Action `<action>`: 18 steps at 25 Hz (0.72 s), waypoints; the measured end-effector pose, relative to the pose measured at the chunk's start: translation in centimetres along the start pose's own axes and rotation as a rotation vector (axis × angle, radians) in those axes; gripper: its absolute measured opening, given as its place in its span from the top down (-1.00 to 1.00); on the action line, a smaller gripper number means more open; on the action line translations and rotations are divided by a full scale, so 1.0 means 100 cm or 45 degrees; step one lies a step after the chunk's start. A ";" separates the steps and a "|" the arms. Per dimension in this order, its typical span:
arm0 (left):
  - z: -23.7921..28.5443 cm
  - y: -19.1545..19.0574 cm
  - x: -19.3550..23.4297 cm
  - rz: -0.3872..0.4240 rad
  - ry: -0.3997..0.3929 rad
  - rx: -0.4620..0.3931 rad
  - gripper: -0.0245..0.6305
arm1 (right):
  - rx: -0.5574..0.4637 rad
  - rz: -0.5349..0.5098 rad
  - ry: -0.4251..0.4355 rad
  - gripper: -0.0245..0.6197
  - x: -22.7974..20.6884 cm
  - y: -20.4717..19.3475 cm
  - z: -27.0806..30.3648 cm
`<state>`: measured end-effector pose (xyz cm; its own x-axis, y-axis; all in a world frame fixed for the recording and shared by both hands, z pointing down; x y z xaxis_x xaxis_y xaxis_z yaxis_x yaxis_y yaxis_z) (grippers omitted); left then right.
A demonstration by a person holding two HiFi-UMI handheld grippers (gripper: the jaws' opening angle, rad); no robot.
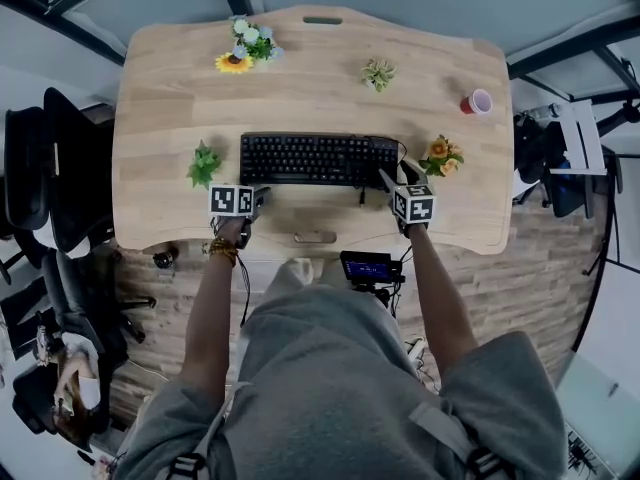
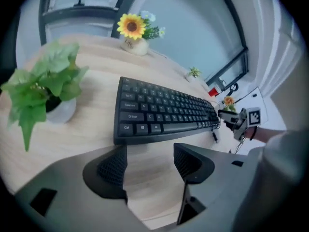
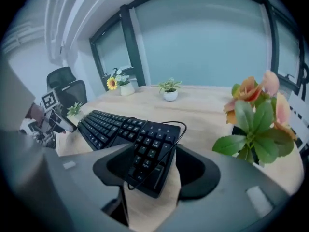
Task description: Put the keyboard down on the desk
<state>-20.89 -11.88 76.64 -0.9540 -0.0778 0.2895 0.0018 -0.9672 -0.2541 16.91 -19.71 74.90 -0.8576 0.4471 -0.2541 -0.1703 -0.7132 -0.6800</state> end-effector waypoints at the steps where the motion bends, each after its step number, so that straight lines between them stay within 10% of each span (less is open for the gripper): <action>1: -0.002 0.000 0.001 0.050 0.055 -0.025 0.03 | -0.003 -0.047 -0.005 0.06 0.003 0.002 -0.002; 7: -0.001 0.009 0.005 0.100 0.241 -0.152 0.04 | 0.054 -0.141 0.008 0.06 0.013 -0.003 0.006; 18: 0.006 0.030 0.010 0.108 0.294 -0.155 0.04 | 0.087 -0.120 0.000 0.05 0.006 0.005 0.024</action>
<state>-21.68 -15.01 76.72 -0.9951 -0.0866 0.0483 0.0617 -0.9222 -0.3818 15.10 -21.11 76.03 -0.8361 0.5142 -0.1915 -0.2829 -0.7030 -0.6526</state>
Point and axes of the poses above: the fingertips, and each gripper's own axes: z forward along the fingers, x to its left, y out of its top, the point moved 2 cm from there along -z, backward along the fingers, and after that the axes turned 5 degrees about y, right-handed, at the moved point
